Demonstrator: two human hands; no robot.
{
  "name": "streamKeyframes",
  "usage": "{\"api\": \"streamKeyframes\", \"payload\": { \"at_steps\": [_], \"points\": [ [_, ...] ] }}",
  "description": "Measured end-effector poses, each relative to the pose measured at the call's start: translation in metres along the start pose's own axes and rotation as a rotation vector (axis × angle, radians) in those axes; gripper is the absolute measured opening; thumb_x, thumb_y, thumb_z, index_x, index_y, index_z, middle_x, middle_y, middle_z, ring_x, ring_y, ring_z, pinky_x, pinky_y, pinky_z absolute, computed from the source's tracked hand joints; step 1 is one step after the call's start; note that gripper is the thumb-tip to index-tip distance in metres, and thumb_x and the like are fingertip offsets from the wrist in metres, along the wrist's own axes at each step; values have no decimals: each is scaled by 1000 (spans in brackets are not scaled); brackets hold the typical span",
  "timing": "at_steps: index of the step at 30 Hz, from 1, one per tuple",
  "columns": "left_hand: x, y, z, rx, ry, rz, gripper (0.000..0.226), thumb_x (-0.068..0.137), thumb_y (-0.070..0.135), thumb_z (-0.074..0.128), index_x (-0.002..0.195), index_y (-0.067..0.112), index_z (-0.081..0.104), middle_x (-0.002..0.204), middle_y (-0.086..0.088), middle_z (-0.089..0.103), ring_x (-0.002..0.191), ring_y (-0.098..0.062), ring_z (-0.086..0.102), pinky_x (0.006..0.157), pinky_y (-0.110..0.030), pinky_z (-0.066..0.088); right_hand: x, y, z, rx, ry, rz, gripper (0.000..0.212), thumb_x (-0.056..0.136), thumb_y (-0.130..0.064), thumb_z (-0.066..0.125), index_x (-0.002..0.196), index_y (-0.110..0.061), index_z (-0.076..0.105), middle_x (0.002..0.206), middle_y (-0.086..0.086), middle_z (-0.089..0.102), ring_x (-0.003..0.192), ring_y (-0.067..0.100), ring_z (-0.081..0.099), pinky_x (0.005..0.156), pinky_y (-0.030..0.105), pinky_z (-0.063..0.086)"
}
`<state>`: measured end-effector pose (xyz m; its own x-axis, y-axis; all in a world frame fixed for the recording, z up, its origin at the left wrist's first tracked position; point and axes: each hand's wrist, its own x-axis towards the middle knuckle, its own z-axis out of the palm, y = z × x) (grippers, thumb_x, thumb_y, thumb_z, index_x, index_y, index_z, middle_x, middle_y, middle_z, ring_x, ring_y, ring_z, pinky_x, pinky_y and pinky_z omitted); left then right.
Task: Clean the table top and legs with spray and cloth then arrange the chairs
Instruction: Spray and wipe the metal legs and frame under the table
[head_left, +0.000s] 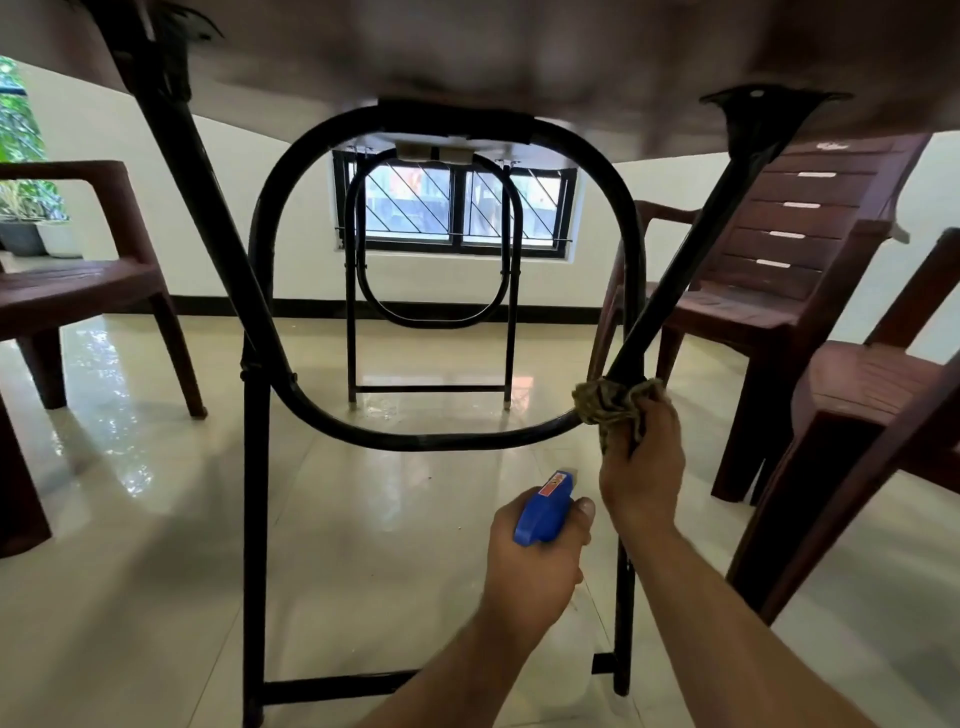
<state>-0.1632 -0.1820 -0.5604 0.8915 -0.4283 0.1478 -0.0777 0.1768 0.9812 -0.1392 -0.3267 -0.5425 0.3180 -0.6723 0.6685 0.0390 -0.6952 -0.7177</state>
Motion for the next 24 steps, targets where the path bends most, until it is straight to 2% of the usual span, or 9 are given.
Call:
{"api": "streamKeyframes", "payload": {
  "at_steps": [2, 5, 7, 9, 12, 14, 18, 21, 24],
  "points": [
    [1, 2, -3, -3, 10, -7, 10, 96, 28, 68, 100, 34, 61, 80, -5, 66, 59, -17, 59, 55, -16, 51, 8, -22, -3, 76, 160, 24, 26, 94, -22, 54, 112, -6, 62, 130, 13, 56, 119, 23, 55, 102, 30, 47],
    [2, 2, -6, -2, -2, -18, 9, 96, 27, 68, 102, 30, 62, 80, -4, 66, 59, -16, 59, 55, -16, 50, 36, -77, -13, 187, 370, -307, 20, 91, -5, 60, 108, 5, 64, 125, 29, 50, 119, 4, 48, 98, 18, 43],
    [2, 2, -9, -6, 6, -27, 9, 96, 26, 68, 100, 30, 61, 79, -3, 65, 59, -16, 58, 55, -15, 50, 56, -94, -13, 162, 397, -450, 20, 86, 3, 65, 105, 4, 69, 126, 31, 46, 122, 7, 48, 101, 16, 42],
    [0, 2, -12, -1, 16, -27, 11, 96, 27, 68, 104, 28, 61, 79, -3, 65, 58, -15, 58, 55, -14, 50, 57, -81, -4, 95, 304, -383, 19, 84, -5, 68, 103, -6, 73, 132, 22, 45, 123, 21, 48, 100, 24, 47],
    [0, 5, -15, 20, 8, -16, 16, 96, 27, 69, 110, 21, 63, 78, -4, 65, 56, -15, 58, 53, -14, 50, 19, -35, 10, -75, 41, -128, 20, 86, -11, 68, 105, -13, 73, 131, 17, 49, 122, 26, 48, 97, 8, 34],
    [1, 5, -17, 28, 11, -23, 20, 96, 28, 68, 112, 19, 63, 81, -4, 66, 58, -16, 59, 53, -13, 49, 3, -17, 11, -96, -15, 38, 20, 86, -6, 68, 106, -8, 70, 128, 15, 52, 118, 31, 50, 99, 12, 36],
    [1, -2, -18, 25, 7, -32, 18, 96, 29, 68, 112, 26, 60, 83, -5, 66, 60, -17, 59, 55, -14, 50, 17, -36, -1, 3, 135, -137, 28, 89, -1, 65, 117, -3, 67, 132, 19, 52, 121, 29, 53, 97, 2, 33],
    [-1, -9, -13, 38, -23, -26, 12, 96, 28, 67, 104, 32, 59, 79, -3, 64, 59, -15, 59, 56, -16, 51, 28, -39, 3, -78, 114, -374, 38, 97, -11, 60, 136, -11, 58, 155, 18, 32, 143, 31, 34, 116, 33, 35],
    [2, -11, -7, 34, -32, -32, 11, 96, 28, 67, 105, 30, 60, 80, -4, 64, 58, -15, 58, 56, -15, 51, 9, -1, 4, -248, -126, -305, 50, 94, -9, 63, 142, -20, 51, 163, 10, 19, 147, 36, 28, 111, 49, 38]
  ]
}}
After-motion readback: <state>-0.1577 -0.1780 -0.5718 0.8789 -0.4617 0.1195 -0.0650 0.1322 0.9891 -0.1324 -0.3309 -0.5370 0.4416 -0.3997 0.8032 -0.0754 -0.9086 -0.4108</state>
